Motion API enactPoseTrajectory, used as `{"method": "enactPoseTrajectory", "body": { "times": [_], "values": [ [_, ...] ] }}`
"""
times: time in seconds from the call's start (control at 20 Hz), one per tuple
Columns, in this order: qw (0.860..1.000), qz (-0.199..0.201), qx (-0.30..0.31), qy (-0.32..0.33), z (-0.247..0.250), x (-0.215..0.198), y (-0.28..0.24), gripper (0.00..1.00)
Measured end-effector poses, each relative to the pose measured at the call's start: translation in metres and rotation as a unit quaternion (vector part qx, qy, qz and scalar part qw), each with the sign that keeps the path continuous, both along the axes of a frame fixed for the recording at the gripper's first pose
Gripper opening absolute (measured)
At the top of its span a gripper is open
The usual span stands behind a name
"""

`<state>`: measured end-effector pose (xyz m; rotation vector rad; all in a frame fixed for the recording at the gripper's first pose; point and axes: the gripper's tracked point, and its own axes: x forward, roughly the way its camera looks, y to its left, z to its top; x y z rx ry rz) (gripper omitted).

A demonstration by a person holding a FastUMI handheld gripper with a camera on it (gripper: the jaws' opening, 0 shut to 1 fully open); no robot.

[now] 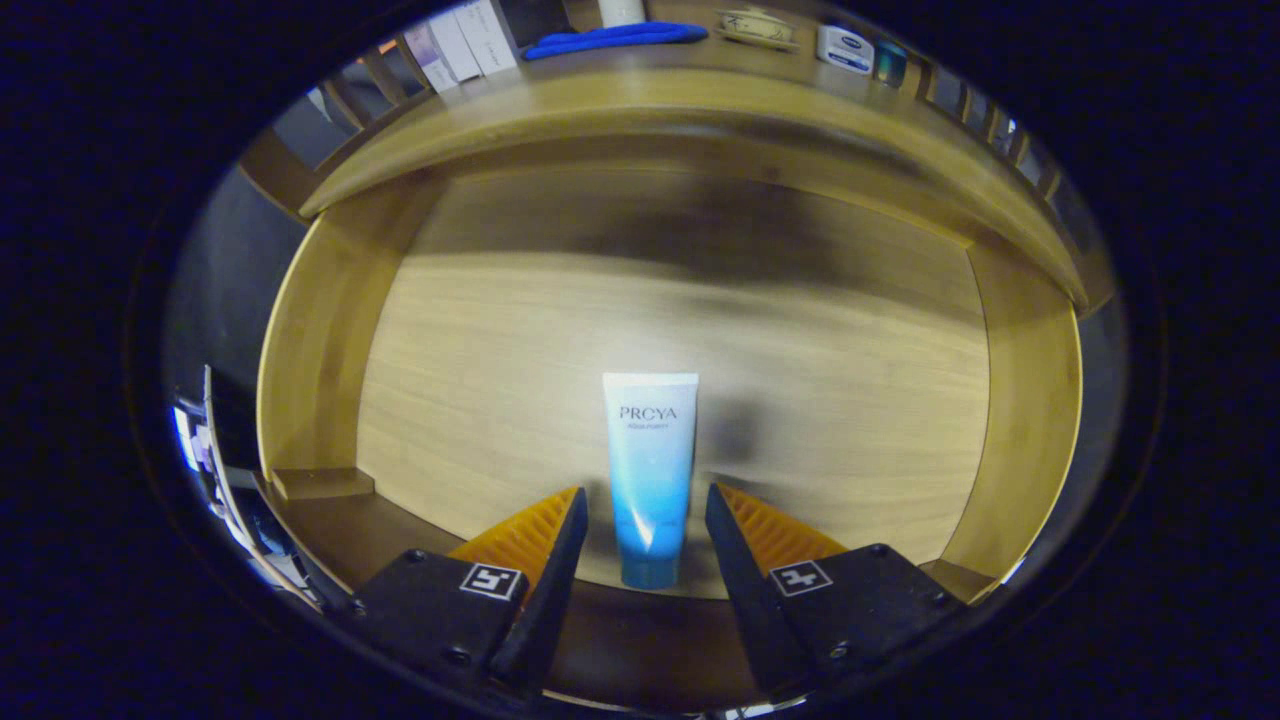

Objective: Pull open the drawer, take out the items inside it, and place them on the countertop above the cabinet.

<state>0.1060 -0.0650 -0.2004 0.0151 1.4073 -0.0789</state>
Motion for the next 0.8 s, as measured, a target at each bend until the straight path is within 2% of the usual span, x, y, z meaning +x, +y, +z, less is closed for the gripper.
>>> {"method": "enactPoseTrajectory", "body": {
  "times": [0.1, 0.3, 0.5, 0.8],
  "values": [
    [1.000, 0.005, -0.009, 0.012, -0.008, -0.005, 0.000, 0.72],
    [1.000, -0.001, -0.019, -0.004, -0.009, -0.003, -0.004, 0.48],
    [1.000, 0.000, -0.010, -0.030, 0.000, 0.005, -0.001, 0.42],
    [0.997, 0.007, 0.006, -0.075, 0.052, 0.009, 0.004, 0.42]
  ]
}}
